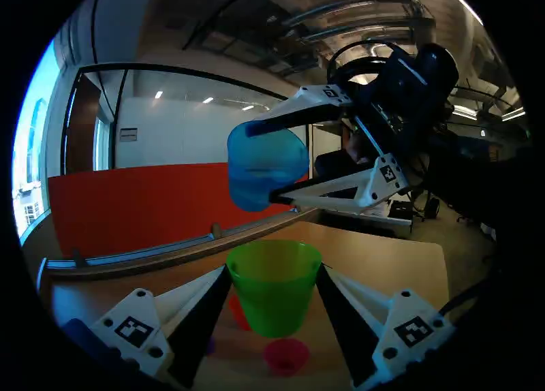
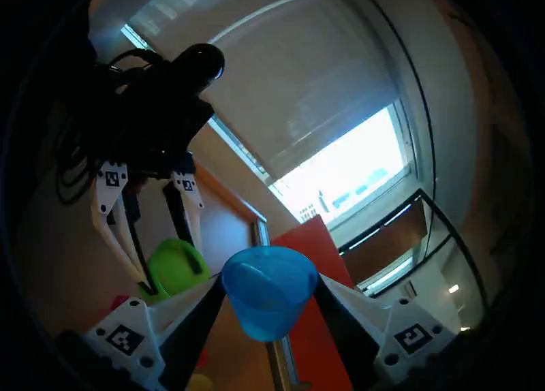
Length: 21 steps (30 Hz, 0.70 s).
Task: Pour water
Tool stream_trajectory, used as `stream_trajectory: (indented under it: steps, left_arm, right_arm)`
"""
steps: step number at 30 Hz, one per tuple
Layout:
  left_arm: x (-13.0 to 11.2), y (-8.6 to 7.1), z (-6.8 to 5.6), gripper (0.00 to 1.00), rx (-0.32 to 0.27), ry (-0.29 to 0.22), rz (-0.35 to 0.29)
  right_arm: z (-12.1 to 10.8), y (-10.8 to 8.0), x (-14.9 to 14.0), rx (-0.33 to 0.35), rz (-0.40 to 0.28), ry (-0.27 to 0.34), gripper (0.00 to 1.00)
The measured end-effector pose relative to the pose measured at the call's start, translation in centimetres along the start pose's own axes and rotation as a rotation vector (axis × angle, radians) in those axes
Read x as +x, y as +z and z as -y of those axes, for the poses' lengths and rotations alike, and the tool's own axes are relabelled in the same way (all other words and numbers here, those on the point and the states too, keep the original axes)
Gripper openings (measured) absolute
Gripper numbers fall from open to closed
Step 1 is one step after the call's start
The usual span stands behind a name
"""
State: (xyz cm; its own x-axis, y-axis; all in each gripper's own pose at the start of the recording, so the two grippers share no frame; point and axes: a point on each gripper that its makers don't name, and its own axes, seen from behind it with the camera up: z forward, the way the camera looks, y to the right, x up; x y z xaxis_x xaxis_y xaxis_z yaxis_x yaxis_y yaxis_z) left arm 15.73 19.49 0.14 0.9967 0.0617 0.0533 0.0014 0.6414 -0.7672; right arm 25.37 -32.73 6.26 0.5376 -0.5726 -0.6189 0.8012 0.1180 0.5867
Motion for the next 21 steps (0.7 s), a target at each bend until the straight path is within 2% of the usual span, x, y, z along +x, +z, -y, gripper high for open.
stream_trajectory:
  steps: [21]
  left_arm:
    - [0.04, -0.04, -0.40, 0.87, -0.008, 0.009, -0.001]
  right_arm:
    - [-0.52, 0.46, 0.02, -0.013, 0.019, -0.091, 0.93]
